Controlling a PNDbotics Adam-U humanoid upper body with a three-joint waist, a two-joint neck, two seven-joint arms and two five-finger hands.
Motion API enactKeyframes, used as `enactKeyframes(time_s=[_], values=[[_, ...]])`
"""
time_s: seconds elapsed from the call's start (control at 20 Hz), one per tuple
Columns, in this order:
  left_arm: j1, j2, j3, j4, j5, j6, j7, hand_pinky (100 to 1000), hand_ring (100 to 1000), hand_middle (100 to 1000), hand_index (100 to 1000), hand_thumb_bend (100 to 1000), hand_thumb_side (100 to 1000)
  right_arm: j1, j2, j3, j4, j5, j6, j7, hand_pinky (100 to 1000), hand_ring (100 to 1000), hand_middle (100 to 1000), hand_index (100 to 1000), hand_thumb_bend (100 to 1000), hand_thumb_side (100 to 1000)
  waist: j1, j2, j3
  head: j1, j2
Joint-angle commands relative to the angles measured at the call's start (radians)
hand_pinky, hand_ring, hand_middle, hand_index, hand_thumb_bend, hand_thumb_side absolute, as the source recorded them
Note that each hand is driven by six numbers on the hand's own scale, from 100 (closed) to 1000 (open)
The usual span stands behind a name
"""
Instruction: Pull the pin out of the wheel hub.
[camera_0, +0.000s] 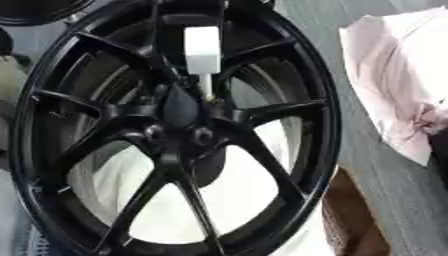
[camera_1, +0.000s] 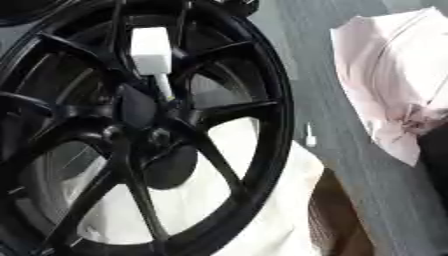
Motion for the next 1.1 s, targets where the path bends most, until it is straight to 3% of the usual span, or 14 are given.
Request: enactKeyframes(time_s=[0.05,0.25,0.45,0.75,1.1], values=[[-0.083,0.191,-0.074,0.050,-0.032,-0.021,-0.078,721,624,608,797,391,704,0.003,-0.007,-0.025,-0.017,0.002,0.006,-0.017,805,807,665,792,100,391,-0.001,-0.032,-0.004,-0.008,0.012],[-0.208,0.332,-0.197,0.139,-0.062,0.024,-0.226,741,659,636,811,471,732,0.014,0.003,-0.028,-0.017,0.004,0.020,-0.028,804,806,661,790,100,397,0.011,-0.038,-0.018,-0.007,0.011],[-0.315,0.378,-0.300,0.177,-0.106,0.060,-0.405,780,725,703,842,492,755,0.021,0.024,-0.028,-0.017,0.007,0.050,-0.031,801,806,660,790,100,415,0.025,-0.044,-0.023,-0.008,0.006],[-0.516,0.313,-0.403,0.283,-0.176,0.027,-0.692,808,771,744,867,517,744,0.020,0.097,-0.027,0.033,0.010,0.063,-0.032,810,829,683,798,100,466,0.041,-0.058,-0.012,-0.006,0.000],[-0.710,0.196,-0.526,0.450,-0.249,-0.024,-0.843,802,768,731,859,509,764,0.026,0.118,-0.028,0.080,0.005,0.057,-0.041,804,818,673,793,100,475,0.042,-0.070,0.003,-0.022,-0.001]])
